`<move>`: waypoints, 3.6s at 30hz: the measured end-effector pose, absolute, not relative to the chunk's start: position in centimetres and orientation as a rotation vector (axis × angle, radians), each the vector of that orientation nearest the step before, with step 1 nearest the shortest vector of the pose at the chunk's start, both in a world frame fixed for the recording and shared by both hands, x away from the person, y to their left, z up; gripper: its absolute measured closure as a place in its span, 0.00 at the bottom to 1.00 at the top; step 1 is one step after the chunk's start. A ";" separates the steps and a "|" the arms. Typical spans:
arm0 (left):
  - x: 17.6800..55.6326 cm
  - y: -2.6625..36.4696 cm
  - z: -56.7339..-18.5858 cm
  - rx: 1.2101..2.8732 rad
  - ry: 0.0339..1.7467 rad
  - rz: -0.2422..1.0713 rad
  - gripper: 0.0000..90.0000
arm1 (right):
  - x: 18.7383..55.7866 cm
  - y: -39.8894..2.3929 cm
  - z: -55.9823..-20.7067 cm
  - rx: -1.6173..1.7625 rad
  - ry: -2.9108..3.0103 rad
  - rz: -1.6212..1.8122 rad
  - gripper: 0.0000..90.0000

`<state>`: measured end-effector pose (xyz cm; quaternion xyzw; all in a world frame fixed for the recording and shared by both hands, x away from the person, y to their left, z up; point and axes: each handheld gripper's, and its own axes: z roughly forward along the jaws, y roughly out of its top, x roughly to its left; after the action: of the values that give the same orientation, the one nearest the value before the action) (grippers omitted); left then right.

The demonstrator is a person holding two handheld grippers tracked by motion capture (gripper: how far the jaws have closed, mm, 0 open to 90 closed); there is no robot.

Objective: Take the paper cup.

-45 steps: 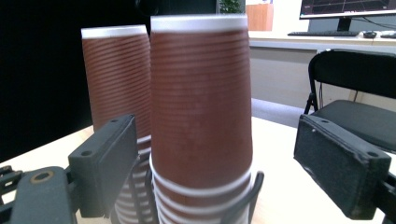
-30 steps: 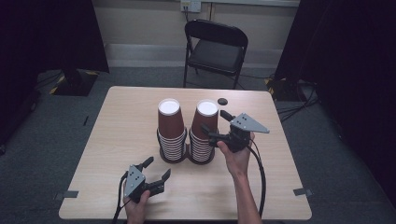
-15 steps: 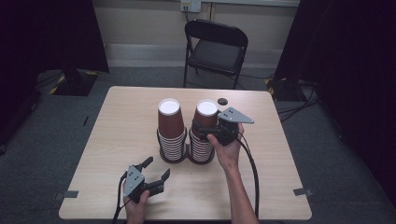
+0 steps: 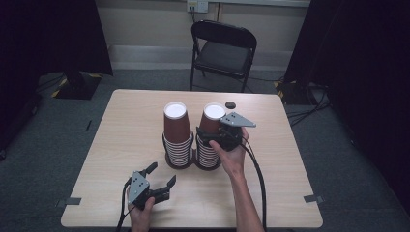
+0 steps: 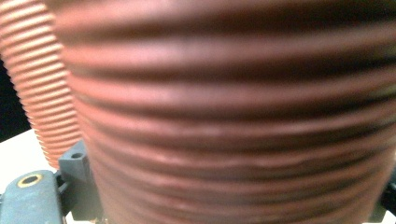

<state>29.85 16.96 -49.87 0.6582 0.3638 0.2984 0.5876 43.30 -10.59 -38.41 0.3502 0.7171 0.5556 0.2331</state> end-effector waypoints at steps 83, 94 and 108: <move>30.0 16.5 -49.7 1.586 0.847 0.701 0.18 | 42.6 -12.2 -31.0 0.894 1.818 1.720 0.15; 30.0 16.5 -49.7 1.593 0.847 0.707 0.18 | 42.1 -13.7 -29.9 0.931 1.766 1.766 0.15; 30.0 16.7 -49.8 1.560 0.866 0.697 0.17 | 41.5 -15.7 -30.0 0.999 1.744 1.747 0.16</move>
<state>30.02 16.70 -49.78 0.6663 0.3697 0.2974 0.5753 41.49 -15.72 -29.96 0.3643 0.6364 0.6373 0.2370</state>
